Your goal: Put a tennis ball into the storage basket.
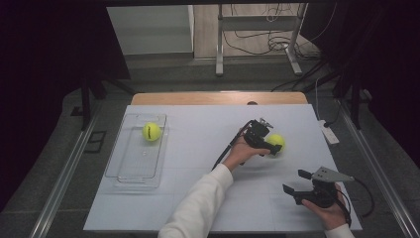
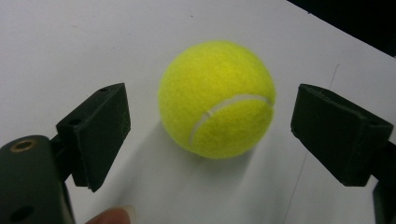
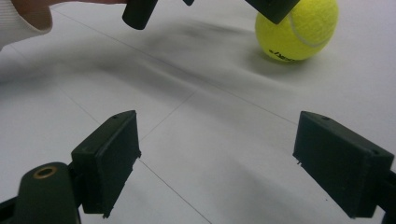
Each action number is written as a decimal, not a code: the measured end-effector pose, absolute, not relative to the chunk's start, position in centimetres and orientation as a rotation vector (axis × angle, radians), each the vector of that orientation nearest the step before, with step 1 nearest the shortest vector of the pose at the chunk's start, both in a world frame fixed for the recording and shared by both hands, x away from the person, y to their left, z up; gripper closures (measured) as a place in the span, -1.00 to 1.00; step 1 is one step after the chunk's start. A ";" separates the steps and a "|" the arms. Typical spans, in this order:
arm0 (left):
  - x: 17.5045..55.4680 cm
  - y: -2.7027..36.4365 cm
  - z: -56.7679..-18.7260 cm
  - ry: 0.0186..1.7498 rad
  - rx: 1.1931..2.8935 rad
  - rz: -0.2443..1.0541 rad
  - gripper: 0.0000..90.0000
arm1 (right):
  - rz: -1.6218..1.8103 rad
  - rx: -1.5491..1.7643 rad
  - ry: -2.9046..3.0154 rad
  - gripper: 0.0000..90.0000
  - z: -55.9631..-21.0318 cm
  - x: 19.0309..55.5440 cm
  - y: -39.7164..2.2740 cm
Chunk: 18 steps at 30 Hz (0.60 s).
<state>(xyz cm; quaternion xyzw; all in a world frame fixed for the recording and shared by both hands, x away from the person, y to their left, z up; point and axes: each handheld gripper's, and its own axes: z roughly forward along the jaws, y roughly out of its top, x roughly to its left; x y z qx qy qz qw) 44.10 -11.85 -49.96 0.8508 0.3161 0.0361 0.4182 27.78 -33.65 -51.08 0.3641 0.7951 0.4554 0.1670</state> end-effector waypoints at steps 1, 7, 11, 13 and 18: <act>44.1 -11.8 -50.0 0.793 2.134 0.091 -0.71 | 1.296 1.036 2.263 -0.68 -51.1 27.8 -33.7; 44.3 -12.2 -50.2 0.796 2.140 0.089 -0.71 | 1.297 1.036 2.262 -0.68 -51.1 27.7 -33.7; 44.4 -12.3 -50.3 0.799 2.141 0.090 -0.71 | 1.298 1.037 2.262 -0.68 -51.1 27.8 -33.7; 44.5 -12.4 -50.4 0.802 2.141 0.094 -0.71 | 1.297 1.039 2.262 -0.68 -51.1 27.7 -33.8; 44.7 -12.8 -50.7 0.803 2.143 0.082 -0.69 | 1.294 1.043 2.261 -0.68 -51.1 27.7 -33.8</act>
